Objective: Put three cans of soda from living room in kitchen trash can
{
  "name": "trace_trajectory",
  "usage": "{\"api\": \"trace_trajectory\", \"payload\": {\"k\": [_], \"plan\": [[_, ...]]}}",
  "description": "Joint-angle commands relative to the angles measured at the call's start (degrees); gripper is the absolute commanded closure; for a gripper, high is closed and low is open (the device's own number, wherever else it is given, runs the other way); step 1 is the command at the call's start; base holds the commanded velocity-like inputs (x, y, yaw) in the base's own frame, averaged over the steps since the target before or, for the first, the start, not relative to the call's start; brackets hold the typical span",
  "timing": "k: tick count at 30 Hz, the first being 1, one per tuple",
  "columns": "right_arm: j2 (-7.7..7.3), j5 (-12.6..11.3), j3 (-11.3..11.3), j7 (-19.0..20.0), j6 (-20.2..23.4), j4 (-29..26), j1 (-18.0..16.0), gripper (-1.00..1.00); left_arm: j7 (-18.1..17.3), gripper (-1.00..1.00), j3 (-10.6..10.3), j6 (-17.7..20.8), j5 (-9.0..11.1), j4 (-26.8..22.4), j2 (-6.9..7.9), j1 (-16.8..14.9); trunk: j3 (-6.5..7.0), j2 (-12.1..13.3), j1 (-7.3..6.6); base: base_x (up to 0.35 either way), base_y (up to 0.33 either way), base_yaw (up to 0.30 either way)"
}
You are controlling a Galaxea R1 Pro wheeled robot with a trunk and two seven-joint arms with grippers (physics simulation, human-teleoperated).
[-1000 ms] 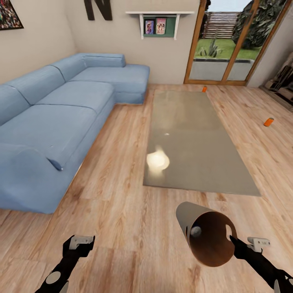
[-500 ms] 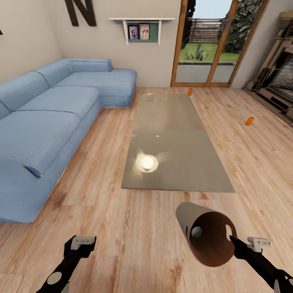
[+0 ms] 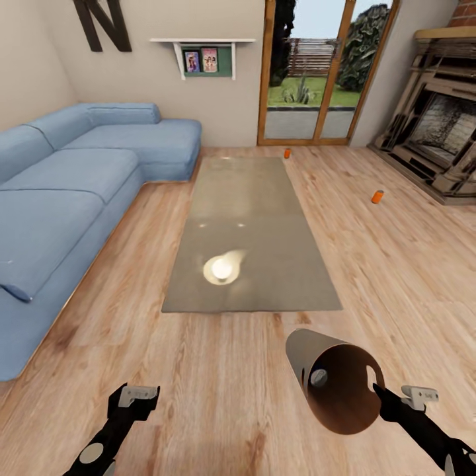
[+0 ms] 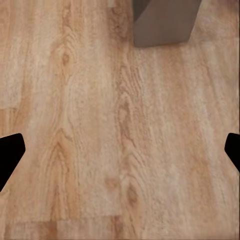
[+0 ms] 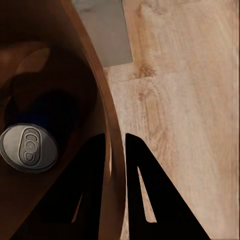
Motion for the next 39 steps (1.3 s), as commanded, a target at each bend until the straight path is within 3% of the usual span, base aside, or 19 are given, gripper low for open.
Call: {"api": "trace_trajectory", "payload": {"k": [1,20,39], "plan": [[-0.01,-0.6,0.01,0.31,0.17,-0.04,-0.02,1.0,0.0,-1.0,-0.02,0.01,0.0,0.0,0.0,0.0,0.09,0.0,0.0,0.0,-0.292,-0.117],[-0.06,-0.49,0.09,-0.26,0.21,0.59,-0.02,1.0,0.0,-1.0,-0.1,0.02,0.0,0.08,0.0,0.0,1.0,0.0,0.0,0.003,-0.292,-0.081],[-0.05,-0.57,0.09,-0.05,0.2,0.79,-0.02,1.0,0.0,-1.0,-0.11,0.01,0.0,1.47,0.0,-0.02,1.77,0.0,0.0,0.104,-0.292,-0.223]]}}
